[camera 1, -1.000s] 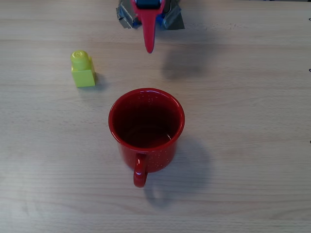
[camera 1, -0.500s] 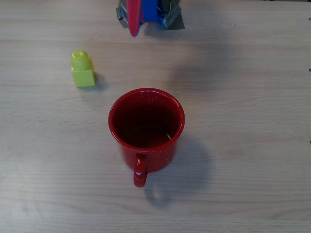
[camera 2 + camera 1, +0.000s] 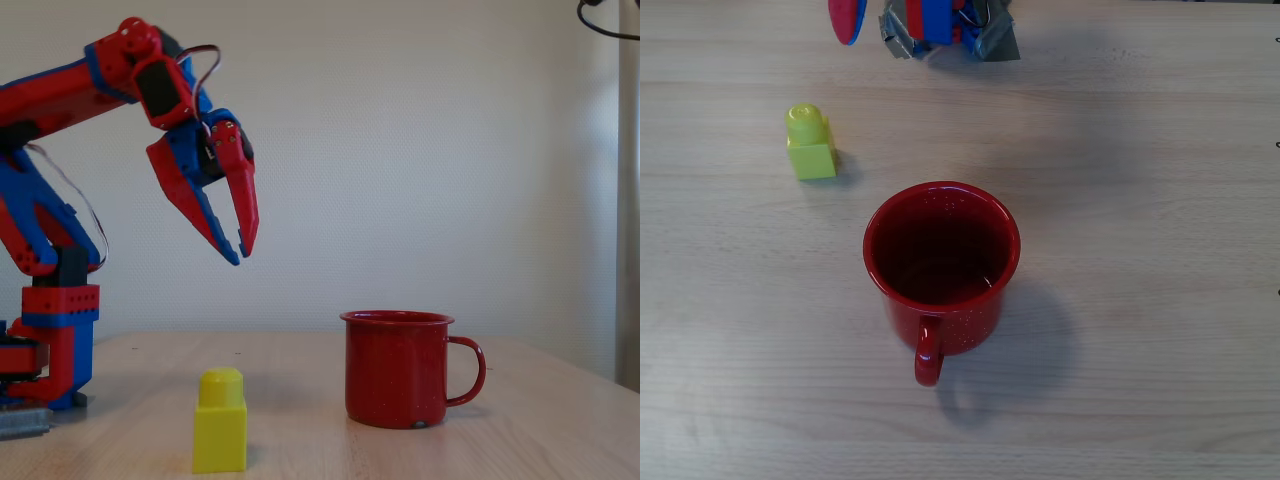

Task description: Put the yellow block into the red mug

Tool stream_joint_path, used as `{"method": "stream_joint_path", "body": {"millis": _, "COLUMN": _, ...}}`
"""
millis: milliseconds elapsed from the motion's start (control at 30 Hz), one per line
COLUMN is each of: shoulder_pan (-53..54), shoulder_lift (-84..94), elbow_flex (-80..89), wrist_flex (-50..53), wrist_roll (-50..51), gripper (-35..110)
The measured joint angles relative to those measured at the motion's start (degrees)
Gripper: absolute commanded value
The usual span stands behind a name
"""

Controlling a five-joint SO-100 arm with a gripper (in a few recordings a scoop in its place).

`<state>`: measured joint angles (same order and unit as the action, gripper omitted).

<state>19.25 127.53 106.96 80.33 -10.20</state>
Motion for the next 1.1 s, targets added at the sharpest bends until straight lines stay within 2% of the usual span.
{"method": "stream_joint_path", "body": {"millis": 200, "shoulder_pan": 3.3, "shoulder_lift": -10.0, "elbow_flex": -12.8, "wrist_flex": 9.1, "wrist_roll": -6.8, "gripper": 0}}
{"method": "stream_joint_path", "body": {"millis": 467, "shoulder_pan": 9.0, "shoulder_lift": -15.6, "elbow_flex": -14.4, "wrist_flex": 12.7, "wrist_roll": -16.9, "gripper": 1}}
{"method": "stream_joint_path", "body": {"millis": 633, "shoulder_pan": 12.4, "shoulder_lift": -16.7, "elbow_flex": -14.4, "wrist_flex": 15.8, "wrist_roll": -22.0, "gripper": 19}}
{"method": "stream_joint_path", "body": {"millis": 733, "shoulder_pan": 13.5, "shoulder_lift": -16.7, "elbow_flex": -14.4, "wrist_flex": 17.4, "wrist_roll": -26.8, "gripper": 25}}
{"method": "stream_joint_path", "body": {"millis": 867, "shoulder_pan": 14.9, "shoulder_lift": -18.5, "elbow_flex": -14.2, "wrist_flex": 17.4, "wrist_roll": -28.0, "gripper": 44}}
{"method": "stream_joint_path", "body": {"millis": 1100, "shoulder_pan": 15.2, "shoulder_lift": -23.4, "elbow_flex": -12.8, "wrist_flex": 17.2, "wrist_roll": -29.2, "gripper": 47}}
